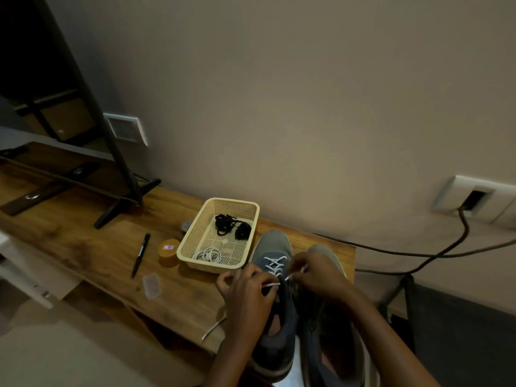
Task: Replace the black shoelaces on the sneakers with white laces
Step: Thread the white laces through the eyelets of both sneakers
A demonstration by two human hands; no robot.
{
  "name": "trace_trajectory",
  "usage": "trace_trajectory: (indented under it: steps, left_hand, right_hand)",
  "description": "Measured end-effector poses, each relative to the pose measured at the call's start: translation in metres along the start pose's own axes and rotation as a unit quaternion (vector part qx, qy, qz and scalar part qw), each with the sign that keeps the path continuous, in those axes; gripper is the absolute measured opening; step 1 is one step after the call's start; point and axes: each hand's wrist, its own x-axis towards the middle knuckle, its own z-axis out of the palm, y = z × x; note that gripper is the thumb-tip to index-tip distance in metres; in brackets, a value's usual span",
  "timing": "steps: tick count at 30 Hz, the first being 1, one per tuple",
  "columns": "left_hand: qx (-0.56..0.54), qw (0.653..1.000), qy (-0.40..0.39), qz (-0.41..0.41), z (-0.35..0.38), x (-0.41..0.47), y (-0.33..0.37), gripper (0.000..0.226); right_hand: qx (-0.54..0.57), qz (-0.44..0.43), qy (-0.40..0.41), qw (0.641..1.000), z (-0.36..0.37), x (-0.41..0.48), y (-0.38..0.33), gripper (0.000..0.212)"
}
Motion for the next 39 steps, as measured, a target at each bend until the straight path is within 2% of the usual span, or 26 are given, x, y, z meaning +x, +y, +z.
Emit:
trace_trajectory:
  steps: [2,5,7,9,12,14,17,20,22,25,29,32,35,39]
  left_hand:
    - [-0.002,1.000,-0.006,-0.007,0.000,0.000,-0.001,0.027]
    - [-0.002,1.000,-0.019,-0.016,0.000,0.000,0.000,0.028]
    - [-0.002,0.999,-0.027,-0.026,0.000,0.000,-0.001,0.026]
    - [-0.006,0.999,-0.028,-0.034,-0.004,0.001,0.000,0.022]
    - [-0.019,0.999,-0.032,-0.037,-0.006,0.001,0.001,0.020]
    - [-0.033,0.999,-0.025,-0.027,-0.008,0.001,0.003,0.028]
    - [-0.044,0.997,-0.027,-0.063,-0.015,0.002,0.003,0.037]
    - [-0.043,0.990,0.014,-0.135,-0.019,0.002,0.000,0.041]
    - [-0.018,0.989,0.025,-0.142,-0.022,-0.001,0.002,0.040]
    - [0.047,0.992,0.073,-0.095,-0.015,-0.005,0.000,0.034]
    - [0.063,0.987,0.105,-0.103,-0.015,-0.006,0.003,0.039]
    - [0.043,0.988,0.093,-0.117,-0.012,-0.006,0.003,0.043]
    - [0.007,0.988,0.083,-0.131,-0.010,-0.006,0.004,0.039]
    - [-0.051,0.984,0.019,-0.168,-0.013,-0.004,0.003,0.048]
  right_hand:
    - [-0.020,-0.017,-0.011,1.000,0.003,-0.001,-0.005,0.010]
    - [-0.023,-0.012,0.005,1.000,0.004,-0.001,-0.005,0.031]
    - [-0.024,-0.005,0.014,1.000,0.003,-0.001,-0.003,0.032]
    - [-0.013,0.017,0.060,0.998,-0.007,-0.001,0.001,0.028]
    - [0.059,0.035,0.105,0.992,-0.029,-0.006,0.012,0.028]
    - [0.024,0.022,0.109,0.994,-0.034,-0.010,0.016,0.011]
    - [-0.097,0.005,0.100,0.990,-0.022,-0.010,0.012,0.024]
    - [-0.209,-0.043,0.067,0.975,-0.004,-0.010,-0.001,0.019]
    - [-0.247,-0.059,0.068,0.965,0.004,-0.009,-0.003,0.017]
    - [-0.249,-0.052,0.088,0.963,-0.001,-0.007,0.001,0.016]
    - [-0.230,-0.001,0.137,0.963,-0.026,-0.011,0.013,0.015]
    - [-0.219,0.021,0.149,0.964,-0.029,-0.016,0.014,0.015]
    - [-0.250,-0.012,0.106,0.962,-0.014,-0.014,0.006,0.024]
    - [-0.254,-0.046,0.069,0.964,0.003,-0.010,-0.003,0.018]
